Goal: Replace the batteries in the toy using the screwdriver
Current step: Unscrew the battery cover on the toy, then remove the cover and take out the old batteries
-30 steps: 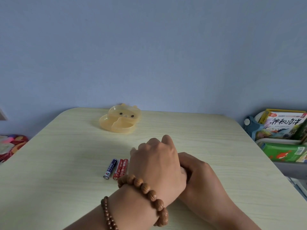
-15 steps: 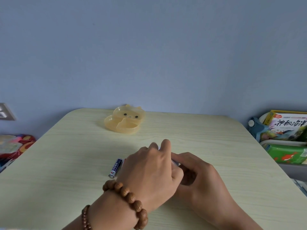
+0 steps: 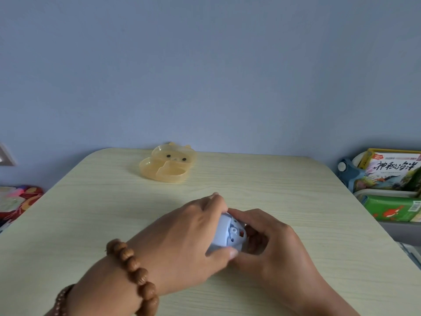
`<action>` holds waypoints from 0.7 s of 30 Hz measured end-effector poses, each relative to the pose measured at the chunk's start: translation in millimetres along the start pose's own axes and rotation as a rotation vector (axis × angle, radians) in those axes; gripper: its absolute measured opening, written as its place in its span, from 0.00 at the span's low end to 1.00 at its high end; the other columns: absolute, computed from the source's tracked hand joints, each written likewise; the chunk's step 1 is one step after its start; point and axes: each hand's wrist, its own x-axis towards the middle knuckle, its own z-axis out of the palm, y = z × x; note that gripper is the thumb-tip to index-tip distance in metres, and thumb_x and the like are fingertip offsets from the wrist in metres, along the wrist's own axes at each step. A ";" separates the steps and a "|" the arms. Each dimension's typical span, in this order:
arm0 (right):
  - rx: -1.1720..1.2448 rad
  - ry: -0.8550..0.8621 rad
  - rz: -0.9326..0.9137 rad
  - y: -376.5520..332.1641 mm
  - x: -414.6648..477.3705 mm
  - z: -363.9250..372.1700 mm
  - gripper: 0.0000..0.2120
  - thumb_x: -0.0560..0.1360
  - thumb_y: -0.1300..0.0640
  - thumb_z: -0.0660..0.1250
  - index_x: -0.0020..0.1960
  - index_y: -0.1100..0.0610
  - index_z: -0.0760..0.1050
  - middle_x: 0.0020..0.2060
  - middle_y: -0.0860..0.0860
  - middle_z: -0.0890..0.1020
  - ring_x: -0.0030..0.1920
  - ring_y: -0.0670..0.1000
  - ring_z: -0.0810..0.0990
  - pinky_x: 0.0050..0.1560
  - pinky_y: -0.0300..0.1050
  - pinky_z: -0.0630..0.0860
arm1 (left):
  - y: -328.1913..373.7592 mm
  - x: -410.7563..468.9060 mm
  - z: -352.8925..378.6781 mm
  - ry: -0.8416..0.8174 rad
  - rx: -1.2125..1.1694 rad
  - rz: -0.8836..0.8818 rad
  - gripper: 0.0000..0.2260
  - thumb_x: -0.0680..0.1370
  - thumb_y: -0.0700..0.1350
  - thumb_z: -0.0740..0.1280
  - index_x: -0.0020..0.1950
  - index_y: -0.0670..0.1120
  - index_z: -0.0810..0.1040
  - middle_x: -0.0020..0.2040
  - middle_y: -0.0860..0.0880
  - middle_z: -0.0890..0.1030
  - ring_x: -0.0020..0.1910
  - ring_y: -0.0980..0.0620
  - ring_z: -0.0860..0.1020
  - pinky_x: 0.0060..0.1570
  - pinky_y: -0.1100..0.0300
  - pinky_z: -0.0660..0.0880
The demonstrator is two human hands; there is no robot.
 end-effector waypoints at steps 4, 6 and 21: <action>-0.026 -0.003 -0.007 1.3 1.1 0.9 0.22 0.65 0.53 0.80 0.57 0.40 0.81 0.42 0.46 0.81 0.37 0.45 0.78 0.36 0.33 0.73 | -8.6 1.7 -2.7 0.035 -0.128 -0.032 0.24 0.70 0.68 0.69 0.58 0.59 0.66 0.68 0.59 0.74 0.64 0.57 0.75 0.60 0.55 0.74; -0.008 0.007 -0.004 2.4 1.0 1.1 0.25 0.64 0.53 0.82 0.59 0.42 0.81 0.44 0.46 0.82 0.38 0.44 0.78 0.37 0.30 0.72 | -9.0 -0.3 -6.1 0.184 -0.221 -0.056 0.27 0.64 0.73 0.70 0.55 0.59 0.71 0.61 0.61 0.77 0.57 0.61 0.76 0.54 0.58 0.75; -0.026 0.013 -0.028 6.7 2.5 1.7 0.27 0.63 0.53 0.84 0.59 0.42 0.81 0.45 0.43 0.83 0.37 0.43 0.79 0.38 0.27 0.73 | -112.7 -19.5 0.9 0.330 0.199 -0.920 0.34 0.67 0.76 0.64 0.45 0.44 0.68 0.41 0.44 0.74 0.41 0.42 0.76 0.37 0.56 0.71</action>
